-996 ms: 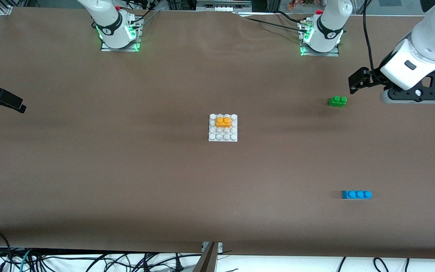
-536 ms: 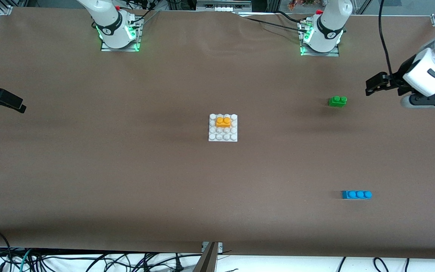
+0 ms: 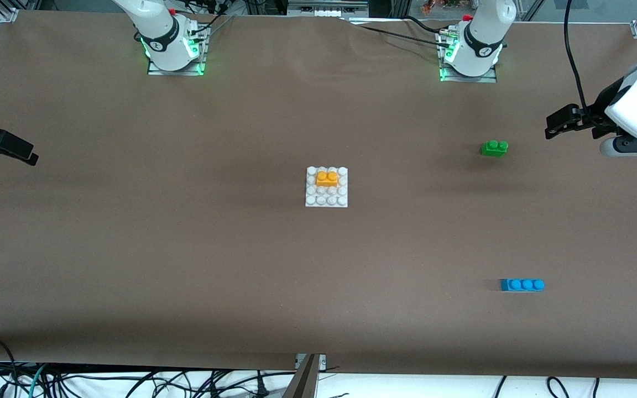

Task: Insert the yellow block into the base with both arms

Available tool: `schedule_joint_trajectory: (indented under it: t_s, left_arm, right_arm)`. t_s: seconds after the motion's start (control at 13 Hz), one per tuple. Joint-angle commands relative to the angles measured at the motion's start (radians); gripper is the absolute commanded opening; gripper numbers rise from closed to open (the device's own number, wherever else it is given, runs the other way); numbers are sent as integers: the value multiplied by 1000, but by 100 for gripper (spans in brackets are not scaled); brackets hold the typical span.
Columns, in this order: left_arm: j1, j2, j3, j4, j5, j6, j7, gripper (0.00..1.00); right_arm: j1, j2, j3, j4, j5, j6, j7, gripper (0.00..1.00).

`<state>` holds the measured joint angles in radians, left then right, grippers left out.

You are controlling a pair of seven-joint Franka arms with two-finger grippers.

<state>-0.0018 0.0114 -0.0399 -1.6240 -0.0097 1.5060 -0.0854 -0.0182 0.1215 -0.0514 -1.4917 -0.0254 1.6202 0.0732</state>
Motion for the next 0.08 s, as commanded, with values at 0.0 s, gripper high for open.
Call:
schedule_joint_trajectory:
  t_s: [0.0]
  left_arm:
    - [-3, -27, 3, -27, -12, 14, 19, 100]
  right_arm:
    - [-9, -5, 5, 2, 10, -8, -15, 100]
